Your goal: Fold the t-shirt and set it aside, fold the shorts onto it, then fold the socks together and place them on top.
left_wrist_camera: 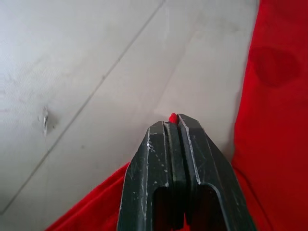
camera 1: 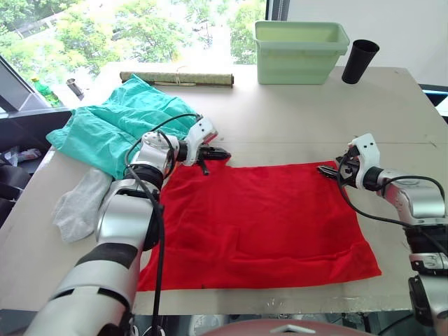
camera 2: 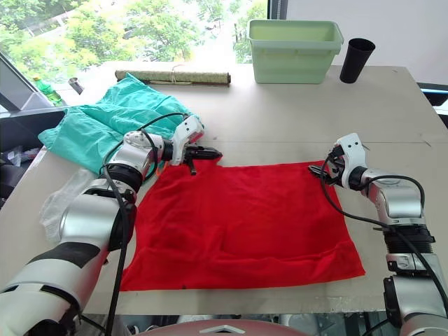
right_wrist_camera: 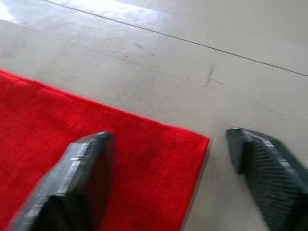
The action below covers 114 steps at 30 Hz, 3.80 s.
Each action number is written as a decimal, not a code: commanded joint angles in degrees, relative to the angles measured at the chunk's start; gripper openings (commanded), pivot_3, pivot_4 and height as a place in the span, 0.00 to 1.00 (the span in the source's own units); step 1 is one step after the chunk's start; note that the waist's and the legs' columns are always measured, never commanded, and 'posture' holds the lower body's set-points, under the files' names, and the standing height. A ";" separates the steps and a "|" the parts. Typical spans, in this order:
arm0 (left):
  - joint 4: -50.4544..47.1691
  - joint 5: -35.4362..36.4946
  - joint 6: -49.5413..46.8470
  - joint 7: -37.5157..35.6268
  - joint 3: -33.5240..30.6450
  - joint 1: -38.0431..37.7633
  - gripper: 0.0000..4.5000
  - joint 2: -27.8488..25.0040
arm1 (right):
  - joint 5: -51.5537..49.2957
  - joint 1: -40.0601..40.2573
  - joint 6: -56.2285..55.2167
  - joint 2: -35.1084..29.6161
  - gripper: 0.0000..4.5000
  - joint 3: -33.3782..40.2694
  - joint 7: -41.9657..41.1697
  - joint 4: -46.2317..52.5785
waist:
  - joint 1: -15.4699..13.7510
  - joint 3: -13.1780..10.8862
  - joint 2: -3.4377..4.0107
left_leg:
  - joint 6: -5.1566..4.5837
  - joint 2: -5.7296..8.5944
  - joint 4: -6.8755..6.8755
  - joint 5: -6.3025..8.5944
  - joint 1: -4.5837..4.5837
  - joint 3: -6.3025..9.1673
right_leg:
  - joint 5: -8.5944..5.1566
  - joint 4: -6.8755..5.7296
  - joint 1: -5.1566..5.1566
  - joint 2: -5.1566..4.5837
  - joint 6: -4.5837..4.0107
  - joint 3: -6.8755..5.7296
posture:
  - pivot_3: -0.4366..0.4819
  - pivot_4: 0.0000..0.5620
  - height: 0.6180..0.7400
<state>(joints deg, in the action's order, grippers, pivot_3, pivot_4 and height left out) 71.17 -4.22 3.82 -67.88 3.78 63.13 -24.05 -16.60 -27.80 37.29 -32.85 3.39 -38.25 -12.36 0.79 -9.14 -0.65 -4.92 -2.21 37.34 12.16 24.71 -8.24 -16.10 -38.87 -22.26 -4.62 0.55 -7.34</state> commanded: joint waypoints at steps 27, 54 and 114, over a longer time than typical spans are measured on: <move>-40.46 -0.26 0.80 11.82 0.81 -15.88 0.00 -3.49 | -1.25 13.51 -20.23 0.30 0.09 8.92 0.60 11.03 | -0.01 0.00 0.01 | 0.01 0.00 -0.02 -0.01 -0.02 -0.02 | 0.00 0.00 0.01 0.02 0.00 0.06 | 0.48 0.27 0.97; -85.29 2.77 -26.68 15.61 2.28 -40.91 0.00 -11.05 | -1.18 30.15 -45.10 -1.27 0.09 9.31 -9.87 18.34 | -0.36 0.03 0.06 | 0.01 -0.04 -0.04 0.00 -0.18 0.08 | -0.01 0.01 0.15 0.03 -0.02 0.11 | 0.48 0.27 0.97; -30.89 13.94 -28.32 -0.79 5.78 -6.94 0.98 -9.82 | -13.48 27.73 -18.58 -6.85 1.00 3.09 -17.26 29.88 | -1.39 0.06 -0.01 | -0.02 -0.02 0.03 0.01 -0.04 0.15 | -0.02 0.10 0.13 0.15 -0.01 0.02 | 0.48 0.27 0.97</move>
<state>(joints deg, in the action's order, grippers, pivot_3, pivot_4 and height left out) 38.05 10.97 -26.89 -67.26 9.60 54.16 -33.69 -28.52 -0.26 19.75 -39.78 4.86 -54.75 15.37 -0.60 -9.09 -0.66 -4.92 -2.25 37.37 12.16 24.68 -8.08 -16.12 -38.79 -22.15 -4.46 0.54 -7.32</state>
